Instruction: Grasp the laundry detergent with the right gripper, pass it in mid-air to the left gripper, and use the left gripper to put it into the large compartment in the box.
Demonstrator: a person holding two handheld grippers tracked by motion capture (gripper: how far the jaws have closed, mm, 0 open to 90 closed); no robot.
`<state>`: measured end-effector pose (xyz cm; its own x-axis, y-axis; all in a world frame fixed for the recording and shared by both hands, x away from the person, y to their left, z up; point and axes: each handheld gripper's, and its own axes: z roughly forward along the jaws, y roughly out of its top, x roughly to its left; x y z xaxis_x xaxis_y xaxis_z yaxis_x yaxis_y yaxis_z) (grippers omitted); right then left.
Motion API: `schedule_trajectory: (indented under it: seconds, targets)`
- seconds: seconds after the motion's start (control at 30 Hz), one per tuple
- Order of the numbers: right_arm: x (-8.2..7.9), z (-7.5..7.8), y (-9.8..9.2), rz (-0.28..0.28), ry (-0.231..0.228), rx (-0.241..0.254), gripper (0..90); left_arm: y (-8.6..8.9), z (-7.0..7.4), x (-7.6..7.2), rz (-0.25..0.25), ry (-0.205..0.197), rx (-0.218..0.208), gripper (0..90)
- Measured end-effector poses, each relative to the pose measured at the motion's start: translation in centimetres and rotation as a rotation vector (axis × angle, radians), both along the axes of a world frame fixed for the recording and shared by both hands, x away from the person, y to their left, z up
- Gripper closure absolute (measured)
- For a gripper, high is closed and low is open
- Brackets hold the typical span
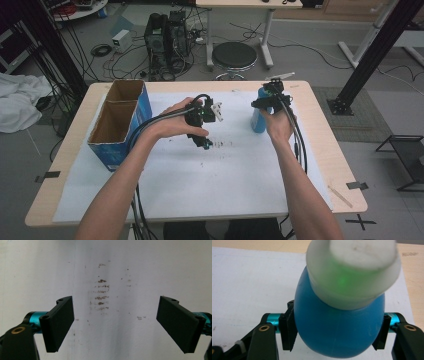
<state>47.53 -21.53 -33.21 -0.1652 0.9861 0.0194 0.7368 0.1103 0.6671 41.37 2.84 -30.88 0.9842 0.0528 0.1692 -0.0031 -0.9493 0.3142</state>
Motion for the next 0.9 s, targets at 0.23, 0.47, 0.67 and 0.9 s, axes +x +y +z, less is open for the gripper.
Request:
schedule_trajectory:
  seconds: [0.23, 0.47, 0.67, 0.9]
  targets:
    - [-0.06, -0.24, -0.11, -0.007, -0.003, -0.002, 40.8, 0.16, 0.02, 0.08, 0.003, -0.004, 0.000, 14.7]
    - [-0.26, -0.23, 0.20, -0.013, -0.023, -0.032, 43.7, 0.34, -0.04, 0.04, 0.012, 0.000, -0.011, 14.7]
    - [-0.38, -0.28, 0.14, -0.007, -0.030, -0.034, 44.6, 0.36, 0.02, 0.07, 0.002, 0.001, 0.001, 14.7]
    - [-0.36, -0.26, -0.10, 0.019, -0.033, -0.045, 45.3, 0.38, -0.08, 0.07, 0.015, 0.002, -0.012, 14.7]
